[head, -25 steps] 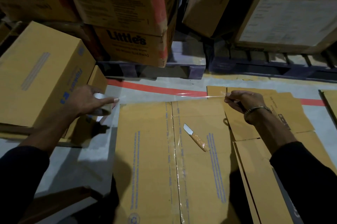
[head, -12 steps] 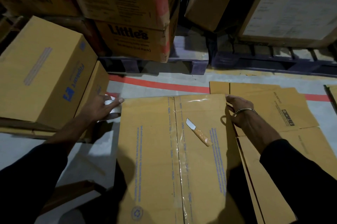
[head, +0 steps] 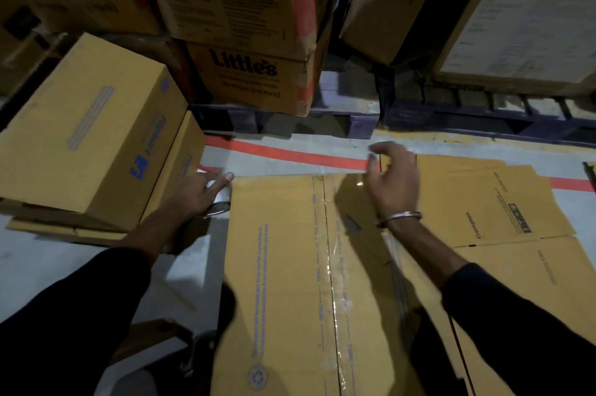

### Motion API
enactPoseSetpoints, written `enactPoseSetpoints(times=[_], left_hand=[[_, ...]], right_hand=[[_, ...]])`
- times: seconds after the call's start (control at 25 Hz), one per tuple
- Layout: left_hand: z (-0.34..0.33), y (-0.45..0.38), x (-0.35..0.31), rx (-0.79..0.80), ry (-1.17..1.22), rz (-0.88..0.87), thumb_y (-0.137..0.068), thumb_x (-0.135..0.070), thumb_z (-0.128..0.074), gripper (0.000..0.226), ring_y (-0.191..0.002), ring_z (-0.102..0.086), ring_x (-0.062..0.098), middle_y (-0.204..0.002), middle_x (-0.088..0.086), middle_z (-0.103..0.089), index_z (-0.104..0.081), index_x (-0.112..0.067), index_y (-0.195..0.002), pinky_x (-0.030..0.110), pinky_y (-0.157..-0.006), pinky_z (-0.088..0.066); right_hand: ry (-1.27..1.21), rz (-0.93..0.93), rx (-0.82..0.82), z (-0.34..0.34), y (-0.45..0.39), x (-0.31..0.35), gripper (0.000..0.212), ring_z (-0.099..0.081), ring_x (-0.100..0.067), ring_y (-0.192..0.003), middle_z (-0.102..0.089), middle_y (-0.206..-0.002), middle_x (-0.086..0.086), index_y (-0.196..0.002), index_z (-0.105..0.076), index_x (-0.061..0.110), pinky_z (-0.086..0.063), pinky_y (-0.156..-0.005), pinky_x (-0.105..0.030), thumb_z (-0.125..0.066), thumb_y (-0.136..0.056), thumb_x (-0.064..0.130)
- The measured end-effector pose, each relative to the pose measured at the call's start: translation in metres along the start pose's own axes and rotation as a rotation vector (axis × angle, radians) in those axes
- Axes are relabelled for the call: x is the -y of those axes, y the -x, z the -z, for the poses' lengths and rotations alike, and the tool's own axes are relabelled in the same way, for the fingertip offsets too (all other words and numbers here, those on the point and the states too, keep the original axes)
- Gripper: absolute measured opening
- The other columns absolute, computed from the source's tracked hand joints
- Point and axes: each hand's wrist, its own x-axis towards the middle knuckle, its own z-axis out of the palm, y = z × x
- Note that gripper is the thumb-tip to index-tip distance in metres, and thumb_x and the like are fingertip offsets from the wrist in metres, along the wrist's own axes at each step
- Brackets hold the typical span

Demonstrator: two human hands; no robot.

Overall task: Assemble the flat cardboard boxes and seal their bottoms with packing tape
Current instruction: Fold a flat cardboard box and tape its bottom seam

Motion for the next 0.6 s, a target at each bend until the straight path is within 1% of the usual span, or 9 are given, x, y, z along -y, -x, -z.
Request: enactPoseSetpoints(times=[0.04, 0.12, 0.2, 0.28, 0.36, 0.44, 0.52, 0.56, 0.6], left_hand=[[0.000, -0.001, 0.000, 0.003, 0.004, 0.011, -0.085, -0.092, -0.024, 0.069, -0.058, -0.053, 0.015, -0.059, 0.007, -0.055, -0.043, -0.030, -0.062, 0.035, -0.059, -0.033], [-0.004, -0.004, 0.006, -0.014, 0.014, 0.036, -0.086, -0.092, -0.028, 0.075, -0.055, -0.052, 0.018, -0.056, 0.010, -0.052, -0.043, -0.024, -0.060, 0.036, -0.059, -0.035], [-0.008, -0.009, 0.016, -0.012, 0.056, 0.078, -0.084, -0.094, -0.031, 0.083, -0.054, -0.052, 0.023, -0.054, 0.011, -0.050, -0.044, -0.017, -0.059, 0.039, -0.059, -0.039], [-0.011, -0.014, 0.024, -0.002, 0.064, 0.106, -0.081, -0.097, -0.030, 0.092, -0.055, -0.054, 0.027, -0.055, 0.014, -0.052, -0.048, -0.009, -0.061, 0.043, -0.061, -0.045], [-0.009, -0.014, 0.023, 0.016, 0.037, 0.094, -0.077, -0.101, -0.026, 0.095, -0.059, -0.055, 0.027, -0.057, 0.010, -0.053, -0.050, -0.010, -0.062, 0.042, -0.063, -0.044], [-0.009, -0.013, 0.021, 0.020, 0.020, 0.089, -0.076, -0.101, -0.022, 0.099, -0.066, -0.060, 0.024, -0.064, 0.007, -0.061, -0.061, -0.010, -0.070, 0.042, -0.069, -0.048], [-0.006, -0.012, 0.019, 0.051, 0.019, 0.116, -0.070, -0.105, -0.016, 0.111, -0.076, -0.065, 0.026, -0.075, 0.012, -0.068, -0.068, -0.008, -0.083, 0.041, -0.074, -0.049], [-0.006, -0.013, 0.020, 0.069, 0.018, 0.136, -0.066, -0.107, -0.015, 0.113, -0.081, -0.066, 0.028, -0.082, 0.013, -0.070, -0.067, -0.008, -0.084, 0.040, -0.074, -0.048], [-0.005, -0.014, 0.021, 0.087, 0.031, 0.176, -0.067, -0.106, -0.018, 0.110, -0.087, -0.065, 0.030, -0.091, 0.015, -0.071, -0.065, -0.008, -0.085, 0.039, -0.075, -0.045]], right_hand=[[-0.049, 0.075, 0.093, -0.018, 0.008, 0.026, 0.022, -0.056, -0.014, -0.109, -0.066, -0.115, 0.001, -0.118, -0.068, 0.017, -0.038, -0.089, -0.021, -0.062, -0.097, 0.017], [-0.083, 0.177, 0.302, -0.063, 0.026, 0.074, 0.024, -0.058, -0.019, -0.113, -0.067, -0.118, -0.002, -0.119, -0.070, 0.014, -0.044, -0.095, -0.028, -0.060, -0.098, 0.018], [-0.020, 0.267, 0.482, -0.104, 0.039, 0.112, 0.026, -0.058, -0.027, -0.116, -0.068, -0.120, -0.007, -0.122, -0.070, 0.011, -0.047, -0.097, -0.037, -0.057, -0.099, 0.017], [0.120, 0.341, 0.612, -0.130, 0.047, 0.132, 0.031, -0.057, -0.031, -0.118, -0.067, -0.123, -0.010, -0.125, -0.067, 0.012, -0.047, -0.096, -0.044, -0.051, -0.102, 0.024], [0.228, 0.372, 0.689, -0.142, 0.046, 0.132, 0.034, -0.057, -0.032, -0.116, -0.067, -0.121, -0.009, -0.124, -0.065, 0.015, -0.043, -0.094, -0.046, -0.042, -0.106, 0.033], [0.232, 0.409, 0.721, -0.134, 0.040, 0.116, 0.036, -0.060, -0.033, -0.108, -0.069, -0.112, -0.008, -0.115, -0.065, 0.015, -0.044, -0.089, -0.045, -0.037, -0.108, 0.037], [0.224, 0.445, 0.726, -0.113, 0.028, 0.088, 0.039, -0.063, -0.032, -0.100, -0.071, -0.107, -0.008, -0.110, -0.065, 0.017, -0.046, -0.084, -0.043, -0.033, -0.109, 0.040], [0.246, 0.453, 0.723, -0.097, 0.022, 0.073, 0.040, -0.064, -0.030, -0.100, -0.071, -0.108, -0.007, -0.112, -0.064, 0.018, -0.047, -0.085, -0.042, -0.031, -0.110, 0.041], [0.276, 0.446, 0.715, -0.080, 0.016, 0.055, 0.041, -0.064, -0.029, -0.100, -0.072, -0.110, -0.006, -0.114, -0.064, 0.020, -0.048, -0.087, -0.042, -0.030, -0.110, 0.042]])
